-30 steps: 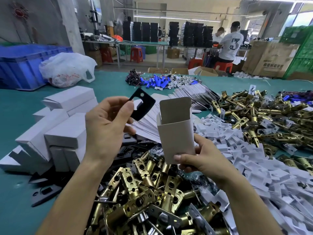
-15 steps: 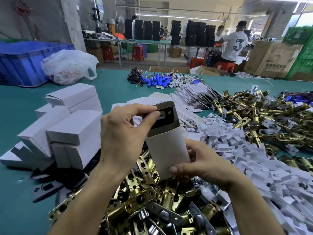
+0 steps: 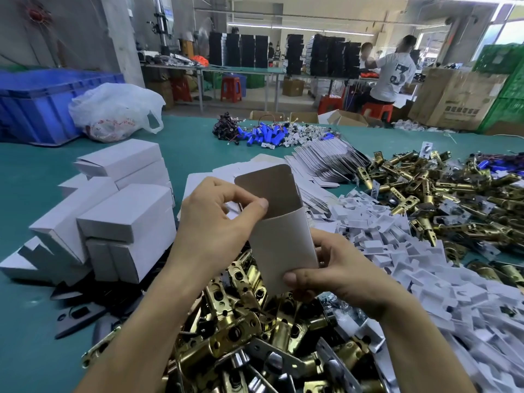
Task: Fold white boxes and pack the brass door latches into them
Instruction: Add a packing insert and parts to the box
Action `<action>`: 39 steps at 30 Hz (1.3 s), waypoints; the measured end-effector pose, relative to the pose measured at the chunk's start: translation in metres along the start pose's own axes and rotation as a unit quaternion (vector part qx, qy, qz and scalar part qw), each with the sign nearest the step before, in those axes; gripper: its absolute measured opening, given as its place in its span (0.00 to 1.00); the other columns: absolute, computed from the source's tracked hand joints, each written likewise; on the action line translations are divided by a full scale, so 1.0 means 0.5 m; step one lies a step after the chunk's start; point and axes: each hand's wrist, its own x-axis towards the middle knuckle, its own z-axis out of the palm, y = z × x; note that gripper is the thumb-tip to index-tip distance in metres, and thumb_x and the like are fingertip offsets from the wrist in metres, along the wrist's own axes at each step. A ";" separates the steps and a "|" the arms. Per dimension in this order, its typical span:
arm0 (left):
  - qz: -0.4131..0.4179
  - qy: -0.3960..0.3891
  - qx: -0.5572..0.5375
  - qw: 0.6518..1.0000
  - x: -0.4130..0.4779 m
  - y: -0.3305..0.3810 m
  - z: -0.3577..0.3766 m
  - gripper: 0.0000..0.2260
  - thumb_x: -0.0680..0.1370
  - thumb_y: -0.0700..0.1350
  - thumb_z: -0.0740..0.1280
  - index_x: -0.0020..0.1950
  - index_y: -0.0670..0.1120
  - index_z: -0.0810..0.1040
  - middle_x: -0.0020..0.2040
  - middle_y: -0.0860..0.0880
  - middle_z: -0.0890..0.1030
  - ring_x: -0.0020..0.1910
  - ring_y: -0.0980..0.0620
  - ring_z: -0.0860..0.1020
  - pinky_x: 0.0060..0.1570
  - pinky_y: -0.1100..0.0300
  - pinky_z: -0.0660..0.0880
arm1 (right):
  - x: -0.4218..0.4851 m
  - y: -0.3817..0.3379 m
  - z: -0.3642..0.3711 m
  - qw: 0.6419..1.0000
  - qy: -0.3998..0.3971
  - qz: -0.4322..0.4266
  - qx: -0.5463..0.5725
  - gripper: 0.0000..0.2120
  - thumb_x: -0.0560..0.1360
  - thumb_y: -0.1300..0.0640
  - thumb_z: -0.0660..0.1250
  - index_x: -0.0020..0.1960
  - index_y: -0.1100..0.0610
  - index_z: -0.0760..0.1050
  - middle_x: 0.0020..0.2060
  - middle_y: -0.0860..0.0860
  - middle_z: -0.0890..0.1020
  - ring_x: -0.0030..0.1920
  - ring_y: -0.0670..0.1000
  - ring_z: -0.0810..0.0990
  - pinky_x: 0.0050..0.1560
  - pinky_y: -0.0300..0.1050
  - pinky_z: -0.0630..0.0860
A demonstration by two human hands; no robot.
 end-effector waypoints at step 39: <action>-0.184 -0.205 -0.273 0.922 -0.027 -0.055 0.042 0.21 0.63 0.45 0.81 0.54 0.47 0.83 0.47 0.46 0.86 0.42 0.41 0.86 0.31 0.56 0.80 | 0.016 0.056 -0.021 0.862 0.255 0.117 -0.423 0.03 0.71 0.54 0.76 0.45 0.47 0.85 0.48 0.45 0.83 0.51 0.49 0.81 0.54 0.49 0.78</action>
